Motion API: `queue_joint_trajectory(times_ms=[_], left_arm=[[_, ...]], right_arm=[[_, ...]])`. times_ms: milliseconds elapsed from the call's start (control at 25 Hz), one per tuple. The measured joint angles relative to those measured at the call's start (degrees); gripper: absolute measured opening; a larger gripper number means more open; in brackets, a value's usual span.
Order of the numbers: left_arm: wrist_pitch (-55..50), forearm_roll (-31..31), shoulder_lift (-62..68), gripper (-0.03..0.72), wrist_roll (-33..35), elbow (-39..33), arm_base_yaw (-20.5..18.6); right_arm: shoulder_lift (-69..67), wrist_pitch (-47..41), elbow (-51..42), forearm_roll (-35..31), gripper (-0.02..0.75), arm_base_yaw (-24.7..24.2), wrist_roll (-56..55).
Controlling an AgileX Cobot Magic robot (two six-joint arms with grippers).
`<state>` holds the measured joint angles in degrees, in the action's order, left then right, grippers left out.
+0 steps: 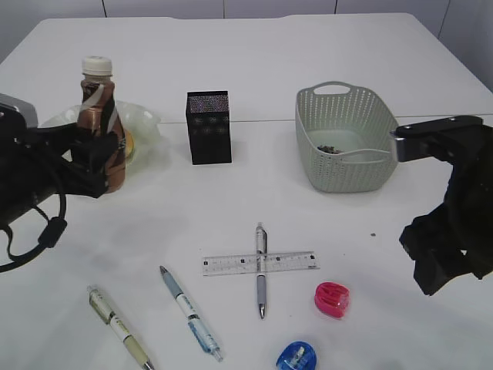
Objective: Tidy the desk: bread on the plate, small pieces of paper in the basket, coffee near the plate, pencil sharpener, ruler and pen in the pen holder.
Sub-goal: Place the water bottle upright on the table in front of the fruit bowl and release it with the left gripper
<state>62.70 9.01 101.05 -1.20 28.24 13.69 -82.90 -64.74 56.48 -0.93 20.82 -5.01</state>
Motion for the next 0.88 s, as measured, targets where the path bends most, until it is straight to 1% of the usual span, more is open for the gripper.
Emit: queue_joint_trajectory(times_ms=[200, 400, 520, 680, 880], left_arm=[[0.0, 3.8, 7.0, 0.394, 0.0, 5.6, 0.0], [0.0, 4.6, 12.9, 0.389, -0.1, 10.0, 0.0], [0.0, 5.4, 16.3, 0.386, -0.1, 11.5, 0.0], [0.0, 6.2, 19.9, 0.386, -0.1, 11.7, 0.0], [3.7, 6.2, 22.4, 0.385, -0.1, 12.5, 0.0]], right_arm=[[0.0, 0.1, 0.0, 0.0, 0.48, 0.0, 0.0], [0.0, 0.7, 0.0, 0.0, 0.48, 0.0, -0.1], [0.0, 1.0, 0.0, 0.0, 0.48, 0.0, -0.1], [0.0, 1.1, 0.0, 0.1, 0.48, 0.0, -0.1], [0.0, 1.1, 0.0, 0.1, 0.48, 0.0, -0.1]])
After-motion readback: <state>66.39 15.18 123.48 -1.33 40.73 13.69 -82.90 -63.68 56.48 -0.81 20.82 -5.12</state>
